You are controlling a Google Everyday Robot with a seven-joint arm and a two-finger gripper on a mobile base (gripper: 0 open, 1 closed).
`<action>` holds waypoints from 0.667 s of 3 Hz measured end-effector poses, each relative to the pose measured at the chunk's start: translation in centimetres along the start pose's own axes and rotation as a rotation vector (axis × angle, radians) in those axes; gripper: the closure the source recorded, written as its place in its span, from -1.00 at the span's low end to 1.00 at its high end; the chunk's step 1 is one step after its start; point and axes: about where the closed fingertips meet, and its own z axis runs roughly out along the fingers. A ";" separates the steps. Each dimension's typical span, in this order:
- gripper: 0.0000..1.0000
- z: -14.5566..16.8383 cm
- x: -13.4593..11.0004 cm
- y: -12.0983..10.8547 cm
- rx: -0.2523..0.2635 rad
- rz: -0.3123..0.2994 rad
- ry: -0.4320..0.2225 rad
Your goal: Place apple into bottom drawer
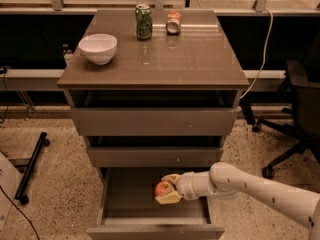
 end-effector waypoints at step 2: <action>1.00 1.7 3.2 -3.4 0.113 0.024 0.022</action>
Offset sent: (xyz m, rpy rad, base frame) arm 0.0452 -0.0264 -0.0635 -0.0900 -0.0512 -0.1821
